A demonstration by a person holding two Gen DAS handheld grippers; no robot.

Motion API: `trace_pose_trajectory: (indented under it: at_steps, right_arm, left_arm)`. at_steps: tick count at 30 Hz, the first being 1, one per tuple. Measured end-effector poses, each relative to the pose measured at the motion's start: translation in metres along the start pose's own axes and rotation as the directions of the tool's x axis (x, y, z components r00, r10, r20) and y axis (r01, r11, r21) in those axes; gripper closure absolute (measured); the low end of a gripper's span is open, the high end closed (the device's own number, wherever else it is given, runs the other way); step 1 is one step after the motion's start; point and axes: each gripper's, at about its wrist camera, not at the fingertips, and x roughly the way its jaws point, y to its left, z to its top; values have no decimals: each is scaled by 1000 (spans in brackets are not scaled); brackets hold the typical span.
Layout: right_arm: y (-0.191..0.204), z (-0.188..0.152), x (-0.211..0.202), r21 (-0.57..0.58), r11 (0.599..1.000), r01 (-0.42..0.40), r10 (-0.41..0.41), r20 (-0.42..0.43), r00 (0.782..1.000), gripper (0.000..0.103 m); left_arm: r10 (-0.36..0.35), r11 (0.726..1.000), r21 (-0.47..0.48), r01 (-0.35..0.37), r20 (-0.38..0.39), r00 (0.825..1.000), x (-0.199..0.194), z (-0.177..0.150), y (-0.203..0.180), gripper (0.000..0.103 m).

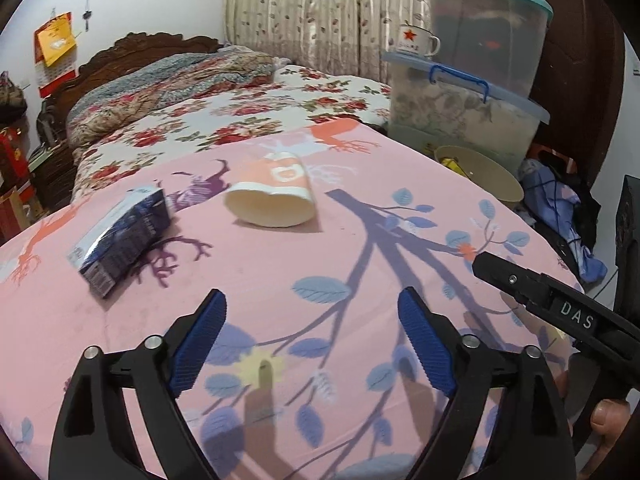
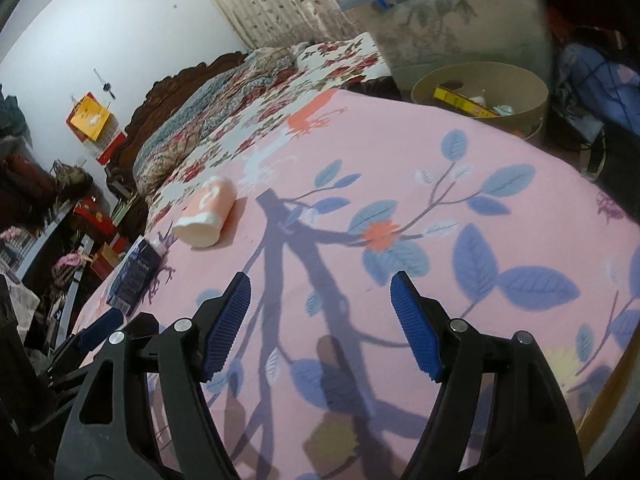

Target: Collect trash

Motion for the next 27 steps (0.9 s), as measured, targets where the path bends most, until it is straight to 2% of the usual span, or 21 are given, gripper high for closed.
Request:
trace_pose_trajectory:
  at_steps: [10, 17, 20, 27]
  right_arm:
    - [20, -13, 8, -35, 999, -6, 5, -38, 999, 29]
    - [18, -14, 5, -23, 1000, 13, -13, -19, 1000, 24]
    - [14, -12, 3, -7, 1000, 22, -22, -10, 1000, 23]
    - [10, -14, 7, 13, 1000, 26, -26, -21, 999, 20]
  left_arm:
    - [77, 997, -15, -77, 20, 997, -7, -15, 23, 17]
    - [92, 996, -14, -91, 13, 996, -1, -20, 26, 15]
    - [98, 995, -13, -98, 25, 995, -3, -20, 25, 9]
    - [121, 993, -11, -120, 24, 992, -3, -22, 24, 9]
